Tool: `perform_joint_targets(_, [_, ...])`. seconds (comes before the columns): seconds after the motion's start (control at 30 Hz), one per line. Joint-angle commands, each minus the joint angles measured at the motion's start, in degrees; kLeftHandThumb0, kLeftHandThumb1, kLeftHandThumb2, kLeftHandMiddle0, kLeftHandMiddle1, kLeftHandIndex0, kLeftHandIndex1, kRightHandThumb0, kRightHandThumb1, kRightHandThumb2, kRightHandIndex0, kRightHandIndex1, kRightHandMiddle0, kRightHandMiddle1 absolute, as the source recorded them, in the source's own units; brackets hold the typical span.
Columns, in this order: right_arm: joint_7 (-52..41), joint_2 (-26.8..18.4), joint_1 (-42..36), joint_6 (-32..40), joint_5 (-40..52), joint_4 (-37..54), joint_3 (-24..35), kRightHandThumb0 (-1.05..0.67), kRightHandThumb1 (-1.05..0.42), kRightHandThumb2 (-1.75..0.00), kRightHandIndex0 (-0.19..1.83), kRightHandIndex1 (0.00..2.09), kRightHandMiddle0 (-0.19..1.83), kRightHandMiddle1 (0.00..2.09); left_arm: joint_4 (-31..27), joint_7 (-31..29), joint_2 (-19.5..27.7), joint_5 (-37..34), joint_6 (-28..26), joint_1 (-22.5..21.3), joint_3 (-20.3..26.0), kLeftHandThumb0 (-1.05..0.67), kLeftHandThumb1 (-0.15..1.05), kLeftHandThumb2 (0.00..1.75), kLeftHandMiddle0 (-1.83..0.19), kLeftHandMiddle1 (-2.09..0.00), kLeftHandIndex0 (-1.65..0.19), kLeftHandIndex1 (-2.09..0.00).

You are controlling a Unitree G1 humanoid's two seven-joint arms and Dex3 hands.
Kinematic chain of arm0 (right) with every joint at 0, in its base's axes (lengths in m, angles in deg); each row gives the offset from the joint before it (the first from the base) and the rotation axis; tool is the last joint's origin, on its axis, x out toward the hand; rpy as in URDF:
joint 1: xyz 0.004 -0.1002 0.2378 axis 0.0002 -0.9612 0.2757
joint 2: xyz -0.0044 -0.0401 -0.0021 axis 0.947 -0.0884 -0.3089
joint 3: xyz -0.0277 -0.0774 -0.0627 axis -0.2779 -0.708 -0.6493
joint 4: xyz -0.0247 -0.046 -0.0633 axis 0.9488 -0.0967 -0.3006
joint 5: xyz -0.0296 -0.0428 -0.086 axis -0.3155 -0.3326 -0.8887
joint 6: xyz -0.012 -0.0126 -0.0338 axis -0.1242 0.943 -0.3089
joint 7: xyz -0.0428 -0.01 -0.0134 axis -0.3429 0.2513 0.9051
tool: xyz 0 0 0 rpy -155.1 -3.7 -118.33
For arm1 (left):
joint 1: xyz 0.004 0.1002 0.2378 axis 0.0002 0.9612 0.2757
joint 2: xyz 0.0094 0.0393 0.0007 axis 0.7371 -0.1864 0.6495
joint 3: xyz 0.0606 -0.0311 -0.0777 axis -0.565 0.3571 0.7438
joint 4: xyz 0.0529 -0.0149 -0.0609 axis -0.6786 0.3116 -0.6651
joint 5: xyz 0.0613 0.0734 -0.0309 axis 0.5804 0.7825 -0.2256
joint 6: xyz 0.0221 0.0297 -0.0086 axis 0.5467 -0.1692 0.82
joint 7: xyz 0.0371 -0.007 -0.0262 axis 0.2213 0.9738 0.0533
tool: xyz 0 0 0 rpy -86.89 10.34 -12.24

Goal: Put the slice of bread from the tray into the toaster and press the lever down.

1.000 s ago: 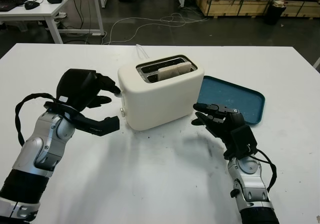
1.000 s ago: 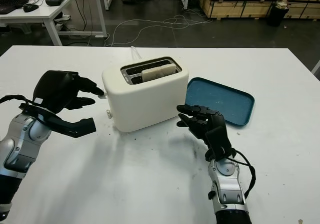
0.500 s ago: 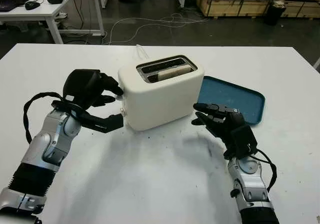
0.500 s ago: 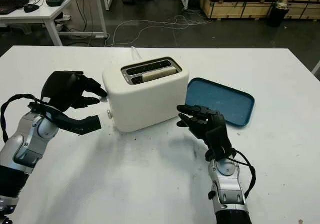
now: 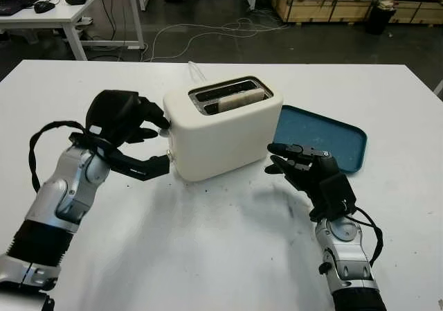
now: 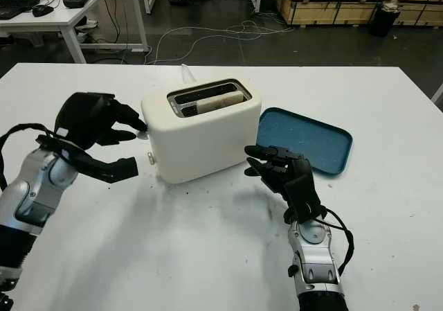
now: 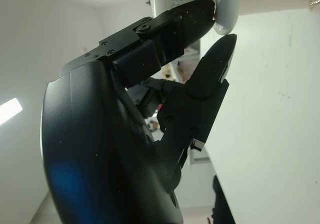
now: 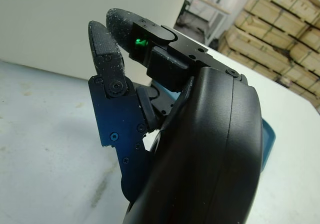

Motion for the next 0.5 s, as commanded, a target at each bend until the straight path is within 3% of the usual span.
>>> perform_joint_targets(0.0, [0.15,0.25,0.18,-1.42,-0.13,-1.26,-0.11,-0.47,-0.84,0.0,1.05,0.76,1.25,0.0,5.94,-4.02,-6.37,0.76,-1.27,1.25,-6.9,-0.16,0.72,0.01,-0.72,-1.59,-1.32,-0.02])
perform_joint_targets(0.07, [0.37,0.38,0.2,-1.35,-0.41,-1.32,-0.37,-0.48,-0.84,0.0,1.05,0.76,1.25,0.0,16.3,-3.84,-13.53,1.46,-4.44,2.59,-12.07,-0.21,0.75,0.02,-0.69,-1.56,-1.3,-0.01])
perform_joint_targets(0.17, [0.67,0.07,-0.04,-0.58,-1.02,-0.28,-0.68,-0.47,-0.84,0.0,1.04,0.75,1.24,0.0,29.9,-2.84,-20.62,2.11,-5.17,2.54,-16.55,-0.19,0.78,0.01,-0.71,-1.25,-1.24,0.0])
perform_joint_targets(0.33, [0.65,0.15,-0.01,-0.16,0.13,-0.41,-0.05,-0.46,-0.84,0.0,1.04,0.75,1.24,0.0,29.4,-2.66,-20.97,2.58,-2.74,1.54,-18.81,-0.18,0.77,0.0,-0.72,-1.4,-1.27,-0.03])
perform_joint_targets(0.47, [0.2,0.27,-0.03,-1.01,-0.11,-1.25,-0.59,-0.49,-0.84,0.0,1.05,0.77,1.25,0.0,29.22,-4.24,-20.63,2.96,-2.94,-0.94,-19.76,-0.18,0.79,0.0,-0.77,-1.23,-1.25,-0.02])
